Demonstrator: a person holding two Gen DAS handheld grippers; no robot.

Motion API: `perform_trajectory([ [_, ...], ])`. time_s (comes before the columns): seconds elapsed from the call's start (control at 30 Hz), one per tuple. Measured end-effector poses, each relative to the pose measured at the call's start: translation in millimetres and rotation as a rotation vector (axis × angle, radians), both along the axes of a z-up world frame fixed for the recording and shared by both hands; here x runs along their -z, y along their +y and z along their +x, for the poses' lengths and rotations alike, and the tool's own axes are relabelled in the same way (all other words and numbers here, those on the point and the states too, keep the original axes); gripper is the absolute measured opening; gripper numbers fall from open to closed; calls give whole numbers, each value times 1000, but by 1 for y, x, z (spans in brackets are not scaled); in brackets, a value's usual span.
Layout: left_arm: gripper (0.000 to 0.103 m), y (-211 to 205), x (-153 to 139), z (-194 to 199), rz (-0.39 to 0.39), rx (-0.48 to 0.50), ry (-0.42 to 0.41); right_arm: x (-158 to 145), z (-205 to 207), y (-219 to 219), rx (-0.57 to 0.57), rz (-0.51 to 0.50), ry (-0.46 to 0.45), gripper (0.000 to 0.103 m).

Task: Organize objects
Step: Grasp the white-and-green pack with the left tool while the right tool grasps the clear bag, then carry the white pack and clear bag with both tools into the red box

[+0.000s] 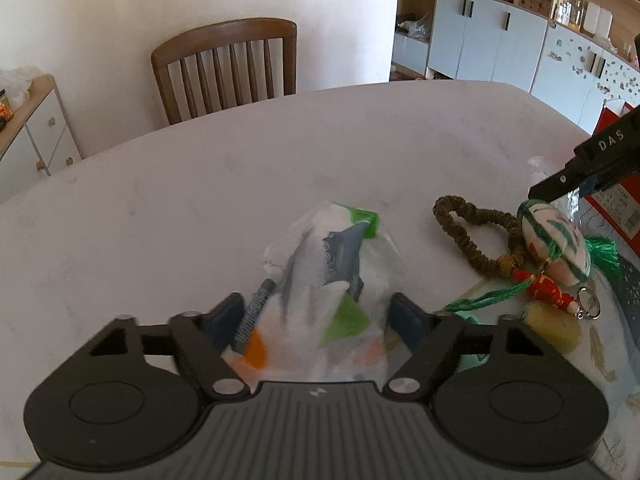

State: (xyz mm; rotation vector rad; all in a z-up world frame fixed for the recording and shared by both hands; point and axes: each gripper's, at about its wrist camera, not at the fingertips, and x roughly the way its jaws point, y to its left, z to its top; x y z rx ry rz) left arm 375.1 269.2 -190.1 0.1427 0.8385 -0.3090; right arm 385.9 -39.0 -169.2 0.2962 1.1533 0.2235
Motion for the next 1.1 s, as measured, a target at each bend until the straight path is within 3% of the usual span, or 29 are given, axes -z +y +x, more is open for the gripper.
perform_trajectory([
  [0.13, 54, 1, -3, -3, -19, -8, 2, 0, -4, -2, 10, -3, -11, 35],
  [0.27, 41, -5, -8, -6, -2, -20, -7, -5, -10, -6, 15, -9, -23, 33],
  [0.67, 39, -6, -52, -31, -62, -111, -29, -43, -40, -31, 26, 23, -83, 32],
  [1.1, 39, -58, -128, -88, -125, -110, -75, -106, -97, -59, -11, 71, -179, 32],
])
